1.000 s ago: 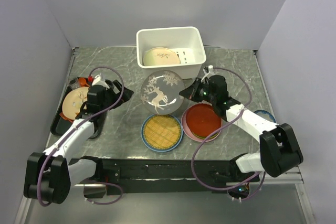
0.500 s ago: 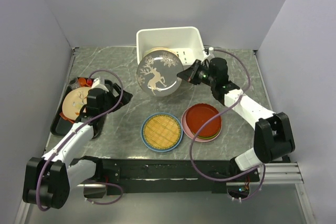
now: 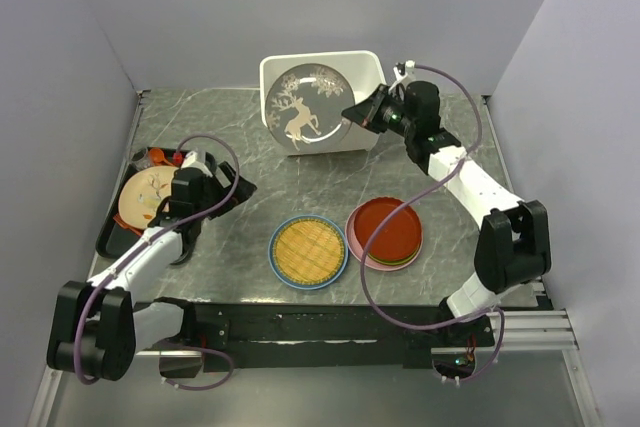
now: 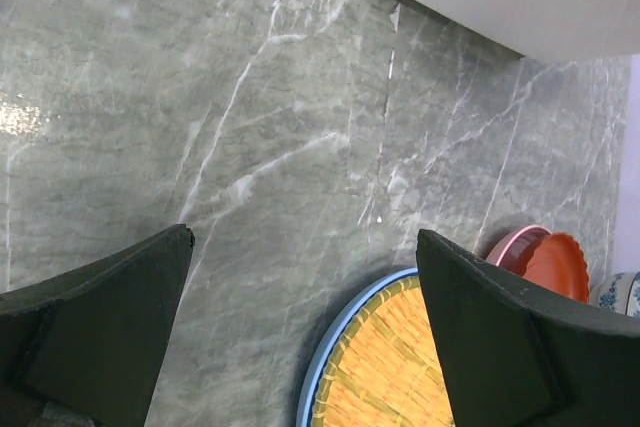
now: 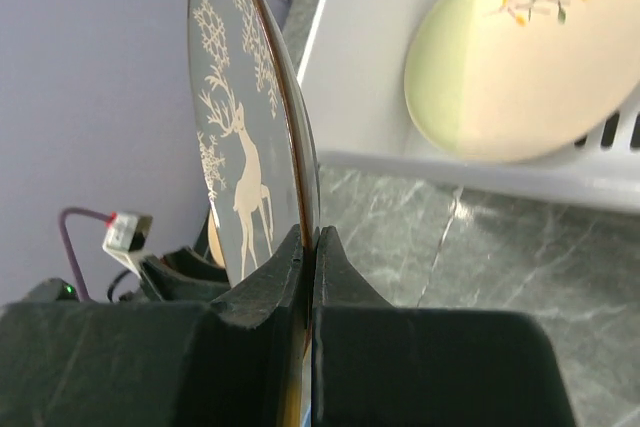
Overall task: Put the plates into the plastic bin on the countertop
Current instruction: Place the plate in the plastic bin.
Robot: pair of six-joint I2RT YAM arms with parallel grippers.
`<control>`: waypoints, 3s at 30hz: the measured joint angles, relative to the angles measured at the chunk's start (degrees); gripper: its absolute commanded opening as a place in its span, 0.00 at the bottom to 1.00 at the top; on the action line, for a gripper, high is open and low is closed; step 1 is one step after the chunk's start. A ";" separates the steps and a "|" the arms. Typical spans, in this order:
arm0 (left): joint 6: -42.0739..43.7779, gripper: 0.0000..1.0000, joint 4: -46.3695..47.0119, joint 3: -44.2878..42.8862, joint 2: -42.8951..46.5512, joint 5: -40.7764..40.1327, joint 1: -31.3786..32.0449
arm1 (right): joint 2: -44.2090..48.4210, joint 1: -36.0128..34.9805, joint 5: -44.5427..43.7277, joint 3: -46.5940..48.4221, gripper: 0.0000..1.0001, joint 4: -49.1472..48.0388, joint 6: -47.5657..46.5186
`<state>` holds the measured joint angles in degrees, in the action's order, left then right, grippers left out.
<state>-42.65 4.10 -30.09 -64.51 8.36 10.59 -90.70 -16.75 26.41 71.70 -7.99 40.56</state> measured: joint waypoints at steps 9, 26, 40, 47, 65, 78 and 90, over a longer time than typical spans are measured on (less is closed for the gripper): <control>0.02 0.99 0.61 0.00 0.37 0.87 0.02 | -8.13 0.92 -0.46 10.93 0.00 3.04 -0.17; 1.38 0.99 -2.64 0.00 4.66 -0.26 0.02 | -18.86 1.68 -0.98 25.16 0.00 6.56 0.02; 1.51 0.99 -2.60 -0.02 1.81 -0.02 0.02 | -21.03 3.67 -1.53 27.52 0.00 8.39 0.07; 1.68 0.99 -2.64 -0.02 1.77 -0.07 0.02 | -28.09 3.89 -1.55 34.14 0.00 8.68 0.92; 2.58 0.99 -2.60 -0.07 -0.09 -0.02 0.02 | -36.28 4.24 -3.52 39.41 0.00 12.17 0.24; 2.78 0.99 -2.49 -0.07 -1.25 -0.02 0.02 | -40.19 4.26 -3.41 41.24 0.00 13.55 -1.40; 2.78 0.99 -1.77 -0.07 -2.10 0.46 0.02 | -43.71 4.22 -2.80 41.81 0.19 16.22 -3.04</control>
<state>-39.88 2.33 -30.15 -66.61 8.82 10.61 -134.41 -12.53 23.62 113.51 8.23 37.52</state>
